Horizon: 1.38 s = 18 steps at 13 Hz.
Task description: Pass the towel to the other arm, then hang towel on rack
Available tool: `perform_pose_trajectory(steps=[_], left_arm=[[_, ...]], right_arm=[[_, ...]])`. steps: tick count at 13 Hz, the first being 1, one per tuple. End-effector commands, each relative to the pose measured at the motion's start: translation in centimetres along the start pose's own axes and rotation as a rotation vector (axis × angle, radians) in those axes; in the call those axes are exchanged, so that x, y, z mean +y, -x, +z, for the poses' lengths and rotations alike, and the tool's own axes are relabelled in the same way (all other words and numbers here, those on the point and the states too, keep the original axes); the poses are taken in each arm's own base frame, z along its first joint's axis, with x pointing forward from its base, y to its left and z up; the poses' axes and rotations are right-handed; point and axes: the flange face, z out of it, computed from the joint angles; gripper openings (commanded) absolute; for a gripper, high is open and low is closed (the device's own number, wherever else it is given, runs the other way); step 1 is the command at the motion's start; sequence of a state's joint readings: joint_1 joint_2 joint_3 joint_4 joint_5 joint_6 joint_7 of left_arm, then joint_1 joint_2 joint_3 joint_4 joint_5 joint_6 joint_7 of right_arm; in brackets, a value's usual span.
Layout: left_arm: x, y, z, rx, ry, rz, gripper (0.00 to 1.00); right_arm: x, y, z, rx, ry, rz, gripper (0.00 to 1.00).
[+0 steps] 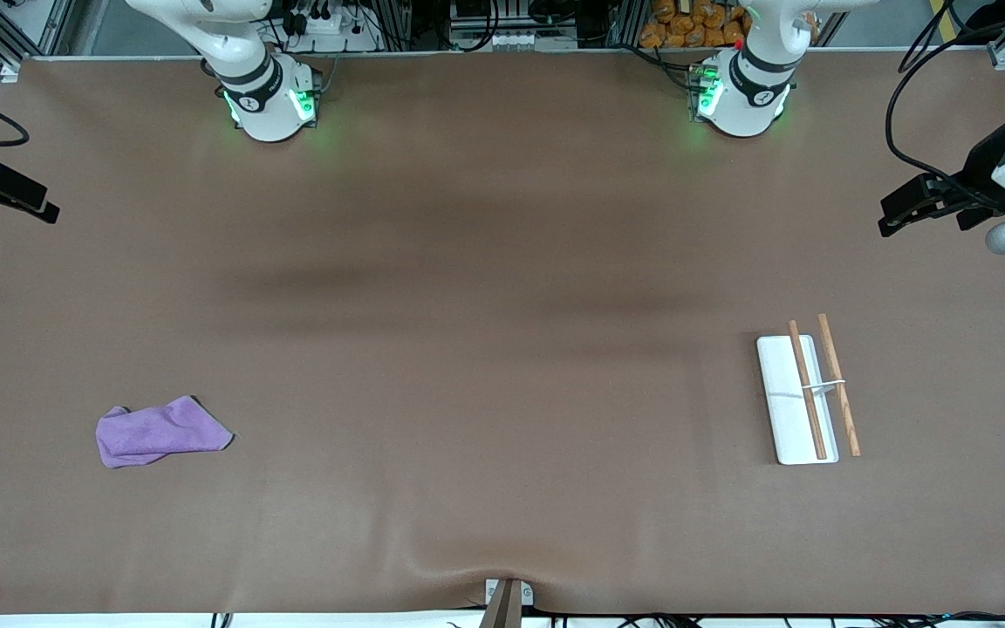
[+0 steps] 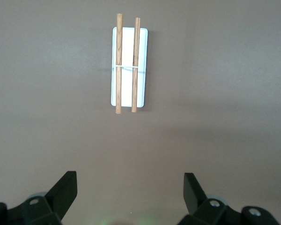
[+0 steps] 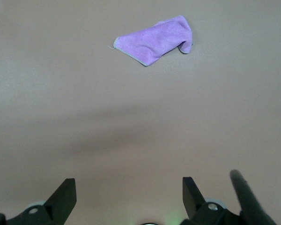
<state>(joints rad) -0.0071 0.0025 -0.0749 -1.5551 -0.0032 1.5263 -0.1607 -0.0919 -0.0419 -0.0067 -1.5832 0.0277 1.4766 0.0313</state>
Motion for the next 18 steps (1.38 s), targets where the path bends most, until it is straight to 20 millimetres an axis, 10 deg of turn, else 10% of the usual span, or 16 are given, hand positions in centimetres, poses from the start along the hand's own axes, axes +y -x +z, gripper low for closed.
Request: perform_pose_trajectory(steps=[1,12,18], left_arm=[[0.1,-0.3,-0.2,-0.002,-0.02,0.016,1.0],[-0.5,-0.5,-0.3,-0.001,-0.019,0.012,1.0],[-0.3,-0.5,0.0,-0.007,-0.02,0.016,1.0]], right_arm=[[-0.6,0.0,-0.2,-0.003,-0.01,0.007,1.0],[-0.6,-0.5,0.3,-0.014,0.005,0.002,1.0],[-3.7,-3.2,4.7,-0.076,0.017,-0.053,1.0]])
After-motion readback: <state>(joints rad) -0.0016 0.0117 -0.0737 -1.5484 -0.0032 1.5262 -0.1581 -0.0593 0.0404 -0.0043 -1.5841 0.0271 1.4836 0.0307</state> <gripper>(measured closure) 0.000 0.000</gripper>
